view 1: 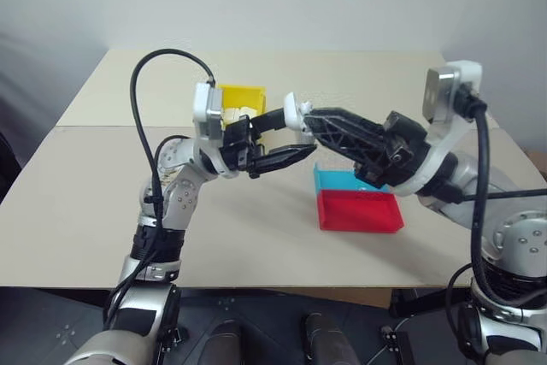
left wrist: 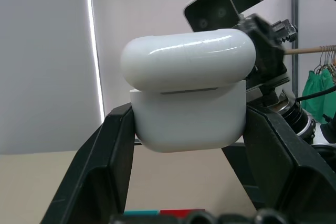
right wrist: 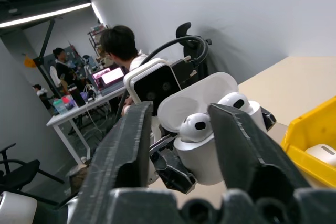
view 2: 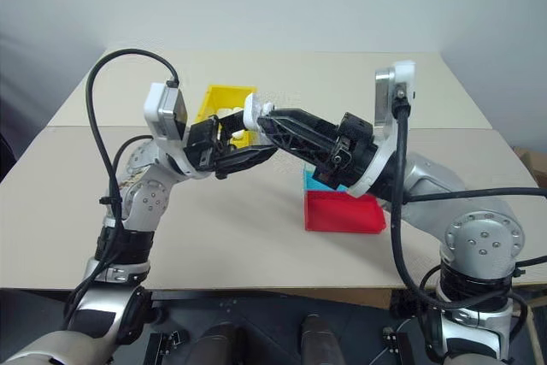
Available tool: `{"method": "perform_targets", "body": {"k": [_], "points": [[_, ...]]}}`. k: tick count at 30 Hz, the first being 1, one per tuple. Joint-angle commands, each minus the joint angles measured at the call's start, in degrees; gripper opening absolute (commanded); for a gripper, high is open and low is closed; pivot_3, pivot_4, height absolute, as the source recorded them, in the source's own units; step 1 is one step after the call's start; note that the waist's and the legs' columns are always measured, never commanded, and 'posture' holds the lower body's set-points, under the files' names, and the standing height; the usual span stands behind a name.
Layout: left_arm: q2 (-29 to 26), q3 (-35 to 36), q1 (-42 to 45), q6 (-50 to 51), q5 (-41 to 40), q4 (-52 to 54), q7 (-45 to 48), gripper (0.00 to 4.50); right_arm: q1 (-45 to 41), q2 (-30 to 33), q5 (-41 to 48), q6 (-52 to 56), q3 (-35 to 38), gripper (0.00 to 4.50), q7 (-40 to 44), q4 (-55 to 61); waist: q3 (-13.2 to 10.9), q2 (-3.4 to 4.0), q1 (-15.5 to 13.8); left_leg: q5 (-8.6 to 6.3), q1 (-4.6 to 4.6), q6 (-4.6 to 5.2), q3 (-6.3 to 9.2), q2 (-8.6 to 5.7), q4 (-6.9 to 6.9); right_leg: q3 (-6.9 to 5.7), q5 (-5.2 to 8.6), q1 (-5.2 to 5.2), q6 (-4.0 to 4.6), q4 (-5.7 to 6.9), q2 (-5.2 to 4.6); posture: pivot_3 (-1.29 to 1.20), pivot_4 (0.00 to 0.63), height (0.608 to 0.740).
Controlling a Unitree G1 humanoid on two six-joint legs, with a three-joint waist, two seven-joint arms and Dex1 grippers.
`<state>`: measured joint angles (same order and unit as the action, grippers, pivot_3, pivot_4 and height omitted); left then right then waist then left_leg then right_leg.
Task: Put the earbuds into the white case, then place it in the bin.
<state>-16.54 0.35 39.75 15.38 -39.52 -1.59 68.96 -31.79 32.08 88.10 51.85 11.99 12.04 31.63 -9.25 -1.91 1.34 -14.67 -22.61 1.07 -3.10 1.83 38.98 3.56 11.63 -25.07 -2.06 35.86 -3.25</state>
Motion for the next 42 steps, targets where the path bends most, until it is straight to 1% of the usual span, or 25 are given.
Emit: {"method": "perform_targets", "body": {"k": [1, 2, 5, 9, 12, 14, 16, 17, 19, 23, 24, 26, 30, 32, 34, 36, 42], "points": [[0.09, 0.56, 0.83, -0.20, -0.85, 2.60, -0.10, 2.79, 0.65, 1.70, 0.60, -1.28, 0.06, 3.31, 0.93, 2.00, 0.00, 0.00, -0.13, 0.00, 0.00, 0.00, 0.00, 0.00, 0.00, 0.00, 0.00, 0.00, 0.00, 0.00, 0.00, 0.00, 0.150, 0.740], [0.06, 0.60, 0.86, -0.22, -0.90, 2.57, -0.10, 2.79, 0.84, 2.28, 0.60, -1.42, 0.23, 3.61, 1.40, 2.22, 0.00, 0.00, -0.16, 0.00, 0.00, 0.00, 0.00, 0.00, 0.00, 0.00, 0.00, 0.00, 0.00, 0.00, 0.00, 0.00, 0.150, 0.740], [-0.04, 0.66, 0.88, -0.24, -0.94, 2.50, -0.01, 2.79, 1.63, 4.06, 1.06, -1.87, 0.95, 3.61, 2.75, 2.69, 0.00, 0.00, -0.22, 0.00, -0.01, 0.00, -0.01, -0.01, 0.00, -0.01, 0.00, 0.00, 0.00, -0.02, 0.00, 0.00, 0.150, 0.740], [-0.12, 0.56, 0.67, -0.53, -0.63, 2.31, 0.19, 2.79, 3.59, 8.68, 1.52, -2.27, 3.75, 3.61, 6.75, 3.83, 0.00, 0.00, -0.34, 0.00, -0.03, 0.00, -0.02, 0.00, 0.00, -0.03, 0.00, 0.00, 0.00, -0.05, 0.00, 0.00, 0.150, 0.740], [-0.02, 0.29, 0.48, -0.78, -0.09, 2.03, 0.12, 2.79, 1.85, 12.73, 2.50, -2.85, 5.89, 3.61, 8.16, 3.08, 0.00, -0.01, -0.33, 0.00, -0.05, 0.00, -0.01, -0.01, 0.01, -0.03, 0.00, 0.00, -0.01, -0.07, -0.01, 0.00, 0.150, 0.740], [0.30, -0.27, 0.16, -1.13, 0.66, 1.81, -0.17, 2.79, -0.85, 15.28, -0.21, -2.98, 5.79, 3.23, 10.01, 2.03, 0.00, -0.01, -0.25, 0.00, -0.03, 0.00, -0.01, -0.01, 0.02, -0.02, 0.01, 0.01, -0.01, -0.07, -0.01, 0.00, 0.150, 0.740], [0.60, -1.36, -0.30, -2.07, 2.28, 1.54, -0.32, 2.79, -4.15, 17.37, -3.65, -2.67, 4.25, 2.72, 11.73, 0.20, 0.00, -0.01, -0.25, 0.00, 0.00, 0.00, -0.03, 0.00, 0.02, -0.01, 0.01, 0.02, -0.01, -0.06, 0.03, 0.00, 0.150, 0.740], [0.76, -1.83, -0.61, -2.22, 2.73, 1.64, -0.16, 2.79, -6.12, 18.26, -6.04, -2.50, 2.92, 2.33, 12.65, -0.76, 0.00, -0.01, -0.27, 0.00, 0.01, 0.01, -0.05, 0.00, 0.01, -0.01, 0.01, 0.03, -0.01, -0.06, 0.04, 0.00, 0.150, 0.740], [1.04, -2.44, -1.24, -1.94, 2.91, 2.08, 0.02, 2.79, -9.50, 18.90, -9.92, -2.46, 0.60, 1.69, 15.07, -2.70, 0.00, 0.00, -0.19, 0.00, 0.04, 0.01, -0.12, 0.01, 0.03, 0.01, 0.01, 0.04, -0.01, -0.06, 0.05, 0.00, 0.150, 0.740], [1.42, -4.05, -2.24, -2.03, 4.05, 1.92, 0.74, 2.79, -15.82, 17.88, -17.45, -3.30, -4.51, 0.21, 21.06, -6.40, 0.00, -0.01, -0.27, 0.00, 0.01, 0.01, -0.19, 0.02, 0.02, 0.03, 0.01, 0.00, 0.00, -0.06, 0.05, 0.00, 0.150, 0.740], [1.54, -4.37, -2.32, -2.15, 4.33, 1.61, 0.87, 2.79, -17.67, 17.01, -18.94, -3.16, -5.99, 0.02, 21.89, -7.53, 0.00, 0.00, -0.23, 0.00, -0.01, 0.01, -0.19, 0.02, 0.02, 0.03, 0.01, -0.01, 0.00, -0.07, 0.05, 0.00, 0.150, 0.740], [1.71, -4.78, -2.26, -2.28, 4.92, 0.64, 0.83, 2.79, -20.58, 15.43, -22.68, -3.18, -9.10, 0.02, 24.06, -9.31, 0.00, 0.00, -0.24, 0.00, -0.01, 0.01, -0.21, 0.02, 0.03, 0.06, 0.00, -0.04, 0.00, -0.06, 0.04, 0.00, 0.150, 0.740], [2.35, -4.93, -1.69, -3.04, 6.20, -1.28, 0.50, 2.79, -26.71, 14.29, -32.24, -2.66, -16.62, 0.02, 28.71, -11.51, 0.00, 0.00, -0.34, 0.00, -0.07, 0.01, -0.20, 0.03, 0.02, 0.00, 0.00, -0.07, 0.01, -0.07, 0.04, 0.00, 0.150, 0.740], [2.57, -4.98, -1.53, -3.37, 6.51, -1.63, 0.59, 2.79, -29.65, 14.52, -36.93, -2.70, -20.04, 0.02, 31.03, -11.87, 0.00, 0.01, -0.37, 0.00, -0.15, 0.01, -0.20, 0.02, 0.04, 0.00, 0.00, -0.15, 0.01, -0.06, 0.02, 0.00, 0.150, 0.740], [2.75, -4.80, -1.44, -3.48, 6.43, -1.72, 0.77, 2.79, -31.40, 15.32, -39.71, -2.25, -21.93, 0.02, 33.65, -11.86, 0.00, 0.01, -0.42, 0.00, -0.23, 0.01, -0.19, 0.02, 0.05, -0.03, 0.00, -0.21, 0.01, -0.08, 0.02, 0.00, 0.150, 0.740], [2.92, -4.74, -1.46, -3.79, 6.51, -1.66, 0.68, 2.79, -31.80, 16.08, -41.79, -2.39, -22.81, 0.02, 36.26, -11.54, 0.00, 0.01, -0.51, -0.01, -0.26, 0.02, -0.16, 0.03, 0.04, -0.09, 0.00, -0.22, 0.01, -0.11, 0.01, 0.00, 0.150, 0.740], [2.56, -3.93, -2.21, -4.26, 6.36, -0.76, 0.00, 2.79, -27.50, 20.60, -46.61, -4.21, -23.00, 0.02, 44.44, -8.90, 0.00, 0.01, -0.64, -0.04, -0.33, 0.08, -0.12, -0.01, 0.05, -0.17, 0.01, -0.20, -0.01, -0.17, -0.08, 0.00, 0.150, 0.740]]}}
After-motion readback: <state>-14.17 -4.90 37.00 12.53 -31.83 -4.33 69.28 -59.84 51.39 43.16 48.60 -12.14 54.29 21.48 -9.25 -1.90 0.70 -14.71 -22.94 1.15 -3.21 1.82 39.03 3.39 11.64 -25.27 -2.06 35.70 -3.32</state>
